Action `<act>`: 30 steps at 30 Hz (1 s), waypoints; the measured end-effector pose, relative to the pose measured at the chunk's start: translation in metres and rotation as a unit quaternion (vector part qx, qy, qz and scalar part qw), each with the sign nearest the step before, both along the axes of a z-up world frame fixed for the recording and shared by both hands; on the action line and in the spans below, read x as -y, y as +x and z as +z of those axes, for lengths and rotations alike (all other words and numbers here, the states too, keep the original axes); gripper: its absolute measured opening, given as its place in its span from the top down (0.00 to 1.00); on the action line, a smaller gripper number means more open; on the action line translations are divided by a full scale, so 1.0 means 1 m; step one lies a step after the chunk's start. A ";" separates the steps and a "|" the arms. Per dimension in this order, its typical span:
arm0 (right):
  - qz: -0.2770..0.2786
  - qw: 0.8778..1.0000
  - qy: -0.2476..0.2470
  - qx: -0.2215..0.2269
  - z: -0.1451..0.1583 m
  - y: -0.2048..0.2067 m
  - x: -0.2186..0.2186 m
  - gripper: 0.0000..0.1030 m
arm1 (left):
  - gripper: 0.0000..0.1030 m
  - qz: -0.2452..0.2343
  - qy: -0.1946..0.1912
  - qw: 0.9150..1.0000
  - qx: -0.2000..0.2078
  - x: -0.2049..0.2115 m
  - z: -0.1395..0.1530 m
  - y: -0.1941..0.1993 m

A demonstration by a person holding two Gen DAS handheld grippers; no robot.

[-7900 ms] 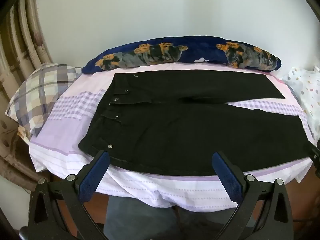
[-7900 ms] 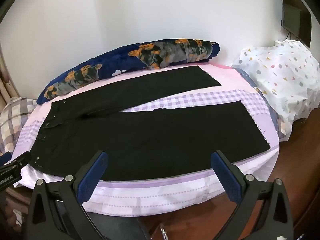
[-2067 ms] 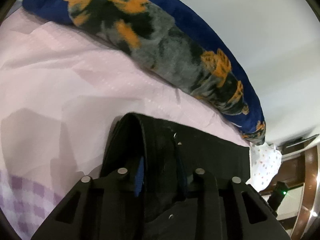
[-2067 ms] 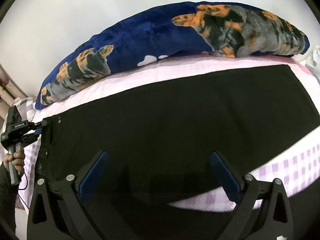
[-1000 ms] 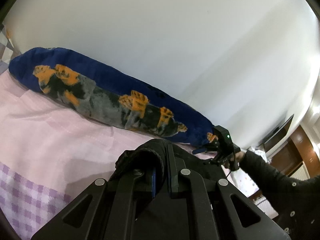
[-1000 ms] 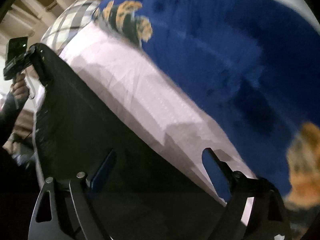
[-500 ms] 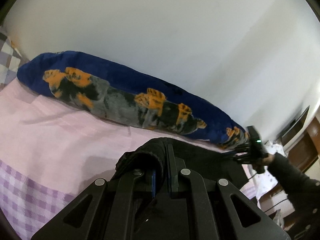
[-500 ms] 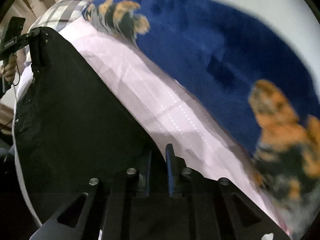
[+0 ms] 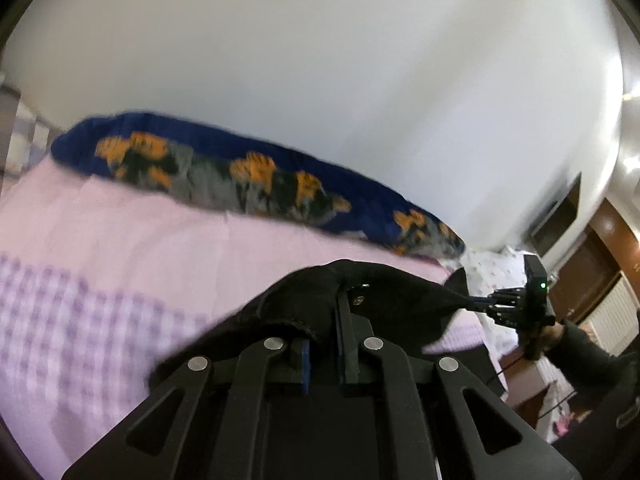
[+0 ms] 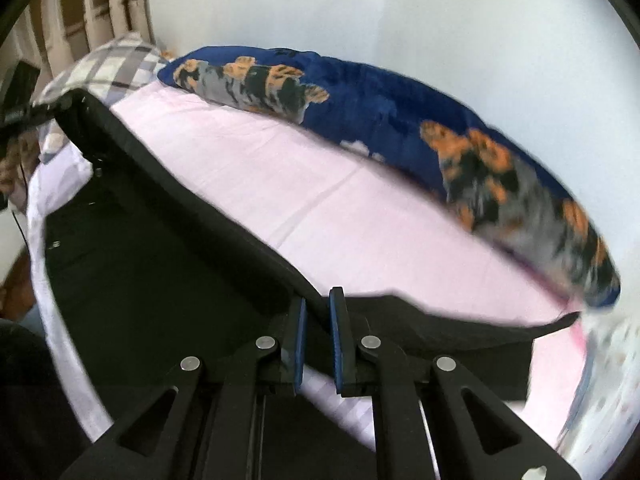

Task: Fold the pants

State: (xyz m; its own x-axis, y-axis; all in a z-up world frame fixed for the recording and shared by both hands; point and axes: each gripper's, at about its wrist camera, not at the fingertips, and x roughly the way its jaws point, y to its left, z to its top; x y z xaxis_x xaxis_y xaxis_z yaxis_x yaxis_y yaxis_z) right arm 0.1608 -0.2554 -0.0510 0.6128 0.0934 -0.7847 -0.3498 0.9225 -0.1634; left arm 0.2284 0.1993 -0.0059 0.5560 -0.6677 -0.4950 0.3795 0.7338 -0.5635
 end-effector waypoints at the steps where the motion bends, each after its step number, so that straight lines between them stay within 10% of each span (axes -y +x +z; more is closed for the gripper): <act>1: -0.008 1.000 0.017 -0.008 -0.006 -0.011 0.002 0.91 | 0.89 -0.005 0.001 1.000 -0.008 -0.001 -0.005 -0.015; 19: -0.095 0.990 0.064 -0.077 -0.113 -0.077 0.001 0.85 | 0.81 -0.021 0.146 0.979 -0.139 0.019 -0.106 -0.104; 24: -0.120 0.988 0.073 -0.057 -0.107 -0.093 0.000 0.65 | 0.55 0.010 0.199 0.968 -0.152 0.020 -0.097 -0.116; 30: -0.143 0.980 0.129 -0.043 -0.100 -0.119 0.006 0.61 | 0.47 0.069 0.118 0.970 -0.203 -0.008 -0.099 -0.140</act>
State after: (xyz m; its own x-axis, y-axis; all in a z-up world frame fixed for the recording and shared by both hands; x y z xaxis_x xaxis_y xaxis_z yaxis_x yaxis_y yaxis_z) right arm 0.0415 -0.2610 -0.1510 0.5757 0.1288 -0.8074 -0.0728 0.9917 0.1063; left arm 0.0887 0.2075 -0.1046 0.3595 -0.4423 -0.8216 0.0510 0.8885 -0.4560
